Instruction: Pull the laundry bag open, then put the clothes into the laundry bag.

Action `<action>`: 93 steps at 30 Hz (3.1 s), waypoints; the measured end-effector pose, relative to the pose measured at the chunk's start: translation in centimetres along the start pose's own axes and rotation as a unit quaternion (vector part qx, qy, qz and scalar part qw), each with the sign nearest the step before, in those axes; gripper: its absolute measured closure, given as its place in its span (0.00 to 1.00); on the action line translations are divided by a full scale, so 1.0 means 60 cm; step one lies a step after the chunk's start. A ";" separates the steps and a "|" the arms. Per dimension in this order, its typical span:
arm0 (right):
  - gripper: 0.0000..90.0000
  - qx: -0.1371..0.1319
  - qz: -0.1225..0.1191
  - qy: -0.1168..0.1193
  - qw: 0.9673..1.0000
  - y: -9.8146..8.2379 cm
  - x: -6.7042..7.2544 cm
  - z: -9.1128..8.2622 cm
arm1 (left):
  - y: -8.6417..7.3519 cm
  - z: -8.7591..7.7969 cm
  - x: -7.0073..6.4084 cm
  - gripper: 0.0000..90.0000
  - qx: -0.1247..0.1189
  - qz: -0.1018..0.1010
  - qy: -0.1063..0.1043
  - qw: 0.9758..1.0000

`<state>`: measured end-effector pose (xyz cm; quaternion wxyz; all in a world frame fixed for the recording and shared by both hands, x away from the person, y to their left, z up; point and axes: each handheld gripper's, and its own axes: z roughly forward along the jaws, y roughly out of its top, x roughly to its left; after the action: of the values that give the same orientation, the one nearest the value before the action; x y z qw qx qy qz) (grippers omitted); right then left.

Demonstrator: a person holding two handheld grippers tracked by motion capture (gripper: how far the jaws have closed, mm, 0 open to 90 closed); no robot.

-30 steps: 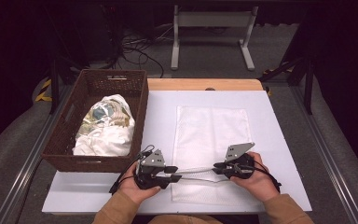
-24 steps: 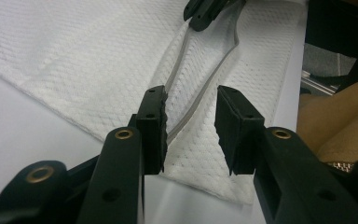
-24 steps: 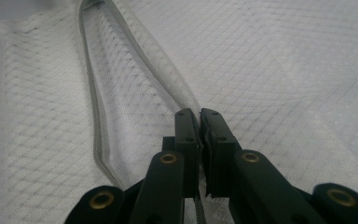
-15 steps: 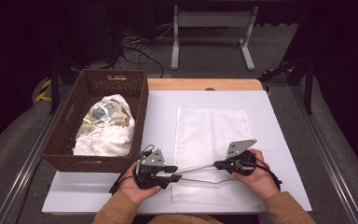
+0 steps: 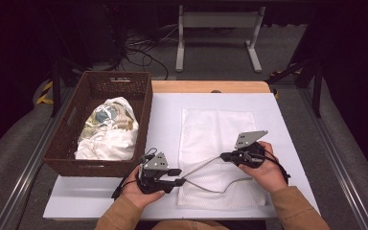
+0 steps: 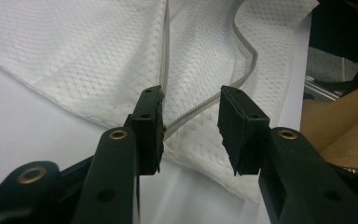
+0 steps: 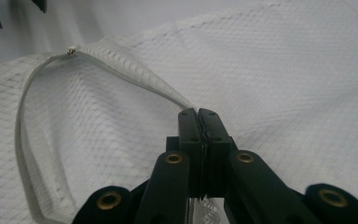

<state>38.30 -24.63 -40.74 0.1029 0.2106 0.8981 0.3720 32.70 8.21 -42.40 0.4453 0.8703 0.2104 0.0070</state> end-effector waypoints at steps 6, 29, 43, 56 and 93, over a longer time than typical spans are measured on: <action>0.99 -0.009 0.003 -0.008 1.000 0.015 -0.018 -0.006 | 0.000 -0.002 0.001 0.67 -0.001 0.001 0.002 1.000; 0.99 -0.026 0.005 -0.029 0.999 0.065 -0.071 -0.039 | 0.002 -0.013 0.006 0.66 -0.014 0.001 0.009 1.000; 0.99 -0.047 0.001 -0.040 0.998 0.094 -0.081 -0.062 | 0.007 -0.017 0.007 0.65 -0.022 0.001 0.017 1.000; 0.99 -0.047 0.006 -0.041 0.998 0.099 -0.088 -0.063 | 0.028 -0.039 0.007 0.63 -0.036 0.000 0.021 0.999; 0.99 -0.035 0.009 -0.027 0.999 0.085 -0.096 -0.052 | 0.073 -0.177 0.091 0.54 -0.049 -0.058 0.103 0.992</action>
<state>43.93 -25.96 -34.76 0.1308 0.2250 0.8796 0.3981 37.14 16.14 -33.54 0.4629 0.8283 0.3050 0.0808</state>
